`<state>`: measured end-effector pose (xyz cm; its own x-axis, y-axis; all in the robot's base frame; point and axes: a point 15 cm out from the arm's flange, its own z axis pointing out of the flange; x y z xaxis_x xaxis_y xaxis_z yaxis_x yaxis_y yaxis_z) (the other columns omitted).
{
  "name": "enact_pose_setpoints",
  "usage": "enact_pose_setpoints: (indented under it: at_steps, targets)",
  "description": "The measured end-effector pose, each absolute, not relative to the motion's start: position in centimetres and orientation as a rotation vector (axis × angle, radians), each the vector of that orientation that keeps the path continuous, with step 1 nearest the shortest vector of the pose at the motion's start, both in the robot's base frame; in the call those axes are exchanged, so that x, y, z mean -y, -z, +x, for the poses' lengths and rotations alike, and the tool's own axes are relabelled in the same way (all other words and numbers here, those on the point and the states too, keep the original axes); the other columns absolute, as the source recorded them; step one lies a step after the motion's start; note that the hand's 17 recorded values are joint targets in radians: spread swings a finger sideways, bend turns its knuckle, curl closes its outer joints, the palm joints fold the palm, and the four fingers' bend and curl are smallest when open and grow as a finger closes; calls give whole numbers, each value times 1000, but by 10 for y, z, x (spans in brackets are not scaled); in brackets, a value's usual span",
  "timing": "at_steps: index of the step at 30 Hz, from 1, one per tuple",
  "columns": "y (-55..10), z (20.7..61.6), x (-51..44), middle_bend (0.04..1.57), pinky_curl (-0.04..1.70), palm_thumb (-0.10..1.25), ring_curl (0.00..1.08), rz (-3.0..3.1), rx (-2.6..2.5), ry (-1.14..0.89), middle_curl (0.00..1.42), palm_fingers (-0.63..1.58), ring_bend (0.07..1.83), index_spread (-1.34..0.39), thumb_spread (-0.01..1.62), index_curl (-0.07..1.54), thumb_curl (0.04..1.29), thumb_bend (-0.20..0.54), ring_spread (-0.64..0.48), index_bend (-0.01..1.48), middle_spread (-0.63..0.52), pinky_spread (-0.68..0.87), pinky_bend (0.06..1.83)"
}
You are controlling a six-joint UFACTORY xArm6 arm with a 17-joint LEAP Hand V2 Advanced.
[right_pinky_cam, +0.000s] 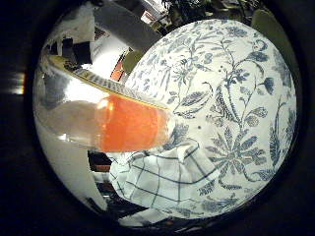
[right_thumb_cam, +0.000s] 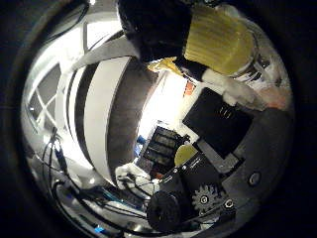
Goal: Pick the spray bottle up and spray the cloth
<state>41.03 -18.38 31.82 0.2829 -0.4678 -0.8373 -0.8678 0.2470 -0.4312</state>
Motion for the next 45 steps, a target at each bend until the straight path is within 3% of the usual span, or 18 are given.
enact_pose_setpoints:
  at_steps: [6,22,32,38,45]
  targets:
    - [-331,376,181,1339,958,1099,587,-1578,-1457,-438,572,1195,1456,-171,848,700,734,-15,-155,1175,-65,-173,1175]
    - [-368,336,158,1353,1125,1073,589,-2070,-1700,-426,560,1199,1461,-172,861,693,774,-17,-157,1183,-65,-191,1084]
    - [-387,334,103,1355,1182,1036,589,-2458,-1761,-319,558,1205,1457,-172,886,690,773,-21,-157,1180,-65,-202,1049]
    - [-349,317,80,1352,1193,1021,589,-2578,-1851,-416,559,1205,1453,-175,912,690,768,-15,-157,1180,-66,-206,1043]
    - [-326,305,88,1349,1200,1031,590,-2766,-1956,-244,561,1206,1446,-176,927,686,759,-15,-156,1176,-66,-210,1039]
